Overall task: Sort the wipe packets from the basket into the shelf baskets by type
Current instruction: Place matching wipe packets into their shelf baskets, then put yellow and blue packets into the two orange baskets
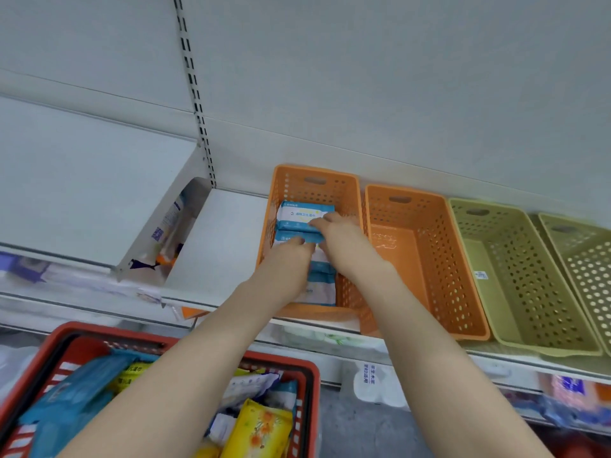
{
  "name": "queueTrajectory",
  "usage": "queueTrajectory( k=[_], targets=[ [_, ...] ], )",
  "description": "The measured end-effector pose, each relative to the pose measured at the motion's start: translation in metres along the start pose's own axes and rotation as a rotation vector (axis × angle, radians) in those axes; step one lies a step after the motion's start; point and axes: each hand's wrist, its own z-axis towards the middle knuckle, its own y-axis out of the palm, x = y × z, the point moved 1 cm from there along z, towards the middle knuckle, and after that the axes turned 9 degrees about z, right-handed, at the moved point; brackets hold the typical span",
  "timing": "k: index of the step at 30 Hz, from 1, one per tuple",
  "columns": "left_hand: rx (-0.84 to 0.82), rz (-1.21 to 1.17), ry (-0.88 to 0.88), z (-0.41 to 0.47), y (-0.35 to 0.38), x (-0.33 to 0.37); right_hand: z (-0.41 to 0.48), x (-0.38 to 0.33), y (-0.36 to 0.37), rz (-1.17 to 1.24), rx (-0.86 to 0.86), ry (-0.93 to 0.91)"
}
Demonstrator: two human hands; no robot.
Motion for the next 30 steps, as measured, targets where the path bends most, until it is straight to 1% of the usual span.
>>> queueTrajectory(
  k=[3,5,7,10,13,15,17,19,21,23,24,26,27,28,30],
  targets=[
    [0.289,-0.112,0.082,-0.036,-0.028,-0.006,-0.042,-0.007,-0.016,0.107,0.252,-0.050],
    [0.435,-0.175,0.105,-0.070,-0.041,-0.017,-0.078,-0.018,-0.020,0.171,0.406,-0.074],
    [0.483,-0.227,0.092,-0.109,-0.044,-0.033,-0.117,-0.036,-0.013,0.235,0.495,-0.071],
    [0.470,-0.281,0.007,-0.168,-0.029,-0.065,-0.171,-0.072,0.021,0.335,0.540,-0.071],
    [0.413,-0.253,-0.133,-0.224,0.003,-0.101,-0.212,-0.111,0.077,0.446,0.449,-0.008],
    [0.338,-0.207,-0.230,-0.257,0.026,-0.125,-0.227,-0.136,0.114,0.467,0.332,0.043],
    [0.273,-0.167,-0.294,-0.286,0.044,-0.149,-0.231,-0.158,0.142,0.463,0.179,0.032],
    [0.241,-0.121,-0.324,-0.308,0.054,-0.170,-0.224,-0.180,0.155,0.480,0.026,-0.003],
    [0.214,-0.096,-0.337,-0.319,0.059,-0.189,-0.212,-0.200,0.157,0.499,-0.090,-0.026],
    [0.138,-0.075,-0.361,-0.318,0.063,-0.204,-0.198,-0.218,0.156,0.532,-0.203,-0.026],
    [0.096,-0.061,-0.361,-0.314,0.065,-0.206,-0.192,-0.224,0.156,0.537,-0.288,-0.015],
    [0.025,-0.050,-0.336,-0.304,0.068,-0.207,-0.184,-0.234,0.159,0.429,-0.433,-0.016],
    [0.013,-0.041,-0.336,-0.300,0.069,-0.207,-0.182,-0.237,0.162,0.354,-0.447,-0.015],
    [0.013,-0.027,-0.360,-0.296,0.067,-0.207,-0.181,-0.237,0.166,0.308,-0.411,0.000],
    [0.065,-0.014,-0.430,-0.293,0.059,-0.207,-0.185,-0.230,0.168,0.290,-0.251,0.083]
  ],
)
